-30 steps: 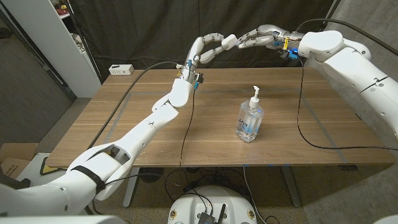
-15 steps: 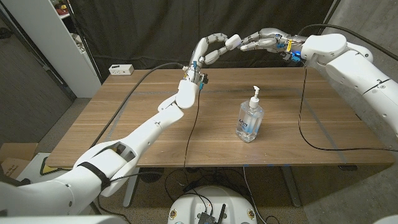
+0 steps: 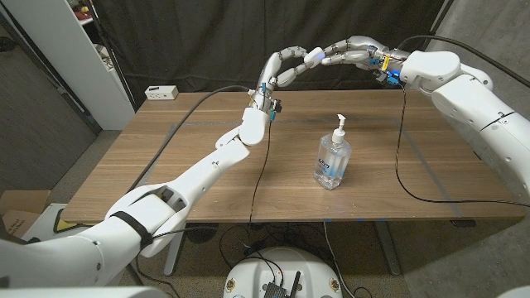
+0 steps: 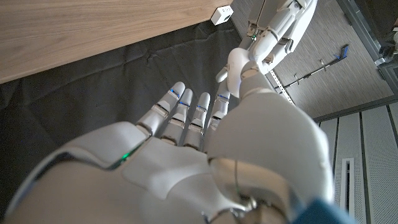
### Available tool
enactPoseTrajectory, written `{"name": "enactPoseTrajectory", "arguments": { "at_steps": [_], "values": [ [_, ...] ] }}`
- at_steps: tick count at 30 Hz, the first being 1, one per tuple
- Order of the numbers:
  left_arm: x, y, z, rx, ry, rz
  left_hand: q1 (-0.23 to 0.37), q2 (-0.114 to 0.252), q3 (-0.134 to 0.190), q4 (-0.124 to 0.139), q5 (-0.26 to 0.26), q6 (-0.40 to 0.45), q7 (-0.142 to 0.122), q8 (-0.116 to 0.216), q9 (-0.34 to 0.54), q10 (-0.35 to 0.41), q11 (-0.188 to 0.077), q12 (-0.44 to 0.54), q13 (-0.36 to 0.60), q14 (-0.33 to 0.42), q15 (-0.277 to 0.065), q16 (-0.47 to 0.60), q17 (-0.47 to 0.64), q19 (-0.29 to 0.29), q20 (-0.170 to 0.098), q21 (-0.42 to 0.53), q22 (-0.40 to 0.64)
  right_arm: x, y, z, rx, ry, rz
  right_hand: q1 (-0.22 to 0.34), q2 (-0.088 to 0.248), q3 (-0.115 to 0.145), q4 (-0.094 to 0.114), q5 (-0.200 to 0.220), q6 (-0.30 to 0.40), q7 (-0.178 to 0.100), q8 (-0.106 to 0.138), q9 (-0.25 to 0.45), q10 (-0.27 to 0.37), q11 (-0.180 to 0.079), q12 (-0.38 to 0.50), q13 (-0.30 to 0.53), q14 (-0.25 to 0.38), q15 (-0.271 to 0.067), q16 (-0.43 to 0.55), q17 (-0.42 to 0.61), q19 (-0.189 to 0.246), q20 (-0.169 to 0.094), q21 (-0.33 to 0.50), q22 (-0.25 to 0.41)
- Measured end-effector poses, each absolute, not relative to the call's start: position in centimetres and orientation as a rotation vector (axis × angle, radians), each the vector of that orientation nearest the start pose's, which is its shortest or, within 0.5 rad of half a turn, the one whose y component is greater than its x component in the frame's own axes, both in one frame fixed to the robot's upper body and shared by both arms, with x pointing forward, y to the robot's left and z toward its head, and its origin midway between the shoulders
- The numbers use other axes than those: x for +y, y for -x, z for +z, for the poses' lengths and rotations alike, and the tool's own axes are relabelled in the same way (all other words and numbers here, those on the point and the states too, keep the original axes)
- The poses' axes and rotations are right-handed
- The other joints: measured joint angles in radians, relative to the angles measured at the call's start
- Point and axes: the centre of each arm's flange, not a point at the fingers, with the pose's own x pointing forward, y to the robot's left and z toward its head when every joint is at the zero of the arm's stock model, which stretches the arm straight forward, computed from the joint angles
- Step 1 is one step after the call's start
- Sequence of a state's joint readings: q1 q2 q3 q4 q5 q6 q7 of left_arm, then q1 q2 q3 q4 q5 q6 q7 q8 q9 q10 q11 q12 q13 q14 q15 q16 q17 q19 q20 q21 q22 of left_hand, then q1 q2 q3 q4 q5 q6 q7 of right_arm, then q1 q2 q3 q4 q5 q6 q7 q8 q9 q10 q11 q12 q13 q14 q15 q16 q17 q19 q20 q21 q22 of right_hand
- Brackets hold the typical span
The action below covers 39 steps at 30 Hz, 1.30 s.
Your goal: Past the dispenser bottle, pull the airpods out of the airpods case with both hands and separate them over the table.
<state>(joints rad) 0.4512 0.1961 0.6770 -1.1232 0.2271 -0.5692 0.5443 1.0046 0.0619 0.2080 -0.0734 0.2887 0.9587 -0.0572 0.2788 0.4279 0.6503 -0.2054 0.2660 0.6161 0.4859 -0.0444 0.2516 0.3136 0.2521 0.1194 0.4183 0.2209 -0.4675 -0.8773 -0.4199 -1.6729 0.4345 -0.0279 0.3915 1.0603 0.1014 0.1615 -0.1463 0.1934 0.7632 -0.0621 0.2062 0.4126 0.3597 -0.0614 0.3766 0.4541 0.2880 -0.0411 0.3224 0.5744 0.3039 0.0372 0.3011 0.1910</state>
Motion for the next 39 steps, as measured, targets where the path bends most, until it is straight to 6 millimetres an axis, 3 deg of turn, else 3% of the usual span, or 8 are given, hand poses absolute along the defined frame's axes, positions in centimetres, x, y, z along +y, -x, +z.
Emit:
{"name": "enactPoseTrajectory", "arguments": {
  "at_steps": [7, 18, 26, 33, 39],
  "values": [
    [5.4, -60.2, 13.2, -1.282, -0.386, -0.096, 0.001, -0.001, -0.003, 0.002, 0.0, 0.0, 0.0, 0.0, 0.0, 0.0, 0.0, 0.0, 0.0, 0.0, 0.0, 0.0, 0.0, -0.004, -0.004, 0.004, 0.0, -27.5, -55.4, 21.7, -0.752, 0.727, 0.469, 0.017, 0.003, 0.004, -0.004, 0.0, 0.025, -0.015, 0.01, -0.006, 0.01, -0.01, 0.0, 0.0, 0.009, 0.001, 0.007, 0.0, 0.005, -0.005, 0.0, 0.0],
    [4.9, -60.5, 13.0, -1.263, -0.364, -0.114, 0.001, -0.001, -0.003, 0.003, 0.0, 0.002, 0.002, 0.0, 0.0, 0.0, 0.0, -0.004, 0.0, 0.004, -0.004, 0.0, 0.0, -0.004, -0.004, 0.004, 0.0, -27.4, -55.7, 21.4, -0.759, 0.715, 0.479, 0.033, 0.008, 0.008, -0.008, 0.0, 0.045, -0.009, 0.011, -0.01, 0.029, -0.018, 0.0, 0.003, 0.011, 0.0, 0.015, 0.0, 0.011, -0.01, 0.0, 0.0],
    [4.7, -60.6, 12.8, -1.253, -0.36, -0.123, 0.0, 0.0, -0.008, 0.005, 0.0, 0.002, 0.002, 0.0, 0.0, 0.0, 0.001, -0.004, 0.0, 0.004, -0.004, 0.0, 0.005, -0.004, -0.004, 0.004, 0.0, -27.3, -55.9, 21.0, -0.761, 0.703, 0.479, 0.049, 0.016, 0.008, -0.008, 0.0, 0.116, -0.018, 0.042, -0.007, 0.073, -0.037, 0.014, 0.006, 0.036, 0.0, 0.029, 0.0, 0.02, -0.02, 0.0, 0.0],
    [4.5, -60.6, 12.5, -1.24, -0.356, -0.126, -0.002, 0.002, -0.014, 0.008, 0.0, 0.002, 0.002, 0.0, 0.0, 0.001, 0.002, -0.004, 0.0, 0.004, -0.004, 0.0, 0.005, -0.007, -0.007, 0.004, 0.0, -27.2, -56.0, 20.6, -0.77, 0.686, 0.477, 0.063, 0.016, 0.008, -0.008, -0.006, 0.149, 0.013, 0.081, 0.017, 0.115, -0.044, 0.031, 0.012, 0.056, 0.001, 0.038, 0.0, 0.029, -0.028, 0.007, 0.0],
    [4.3, -60.7, 12.4, -1.229, -0.357, -0.126, -0.006, 0.006, -0.018, 0.013, 0.0, 0.0, -0.001, 0.0, 0.0, -0.008, 0.011, -0.007, 0.0, 0.004, -0.004, 0.0, 0.006, -0.007, -0.007, 0.008, 0.0, -27.3, -56.2, 20.4, -0.776, 0.671, 0.476, 0.072, 0.02, 0.008, -0.008, -0.008, 0.158, 0.021, 0.094, 0.017, 0.132, -0.049, 0.031, 0.012, 0.071, 0.0, 0.046, 0.0, 0.031, -0.031, 0.007, 0.0]
  ]
}}
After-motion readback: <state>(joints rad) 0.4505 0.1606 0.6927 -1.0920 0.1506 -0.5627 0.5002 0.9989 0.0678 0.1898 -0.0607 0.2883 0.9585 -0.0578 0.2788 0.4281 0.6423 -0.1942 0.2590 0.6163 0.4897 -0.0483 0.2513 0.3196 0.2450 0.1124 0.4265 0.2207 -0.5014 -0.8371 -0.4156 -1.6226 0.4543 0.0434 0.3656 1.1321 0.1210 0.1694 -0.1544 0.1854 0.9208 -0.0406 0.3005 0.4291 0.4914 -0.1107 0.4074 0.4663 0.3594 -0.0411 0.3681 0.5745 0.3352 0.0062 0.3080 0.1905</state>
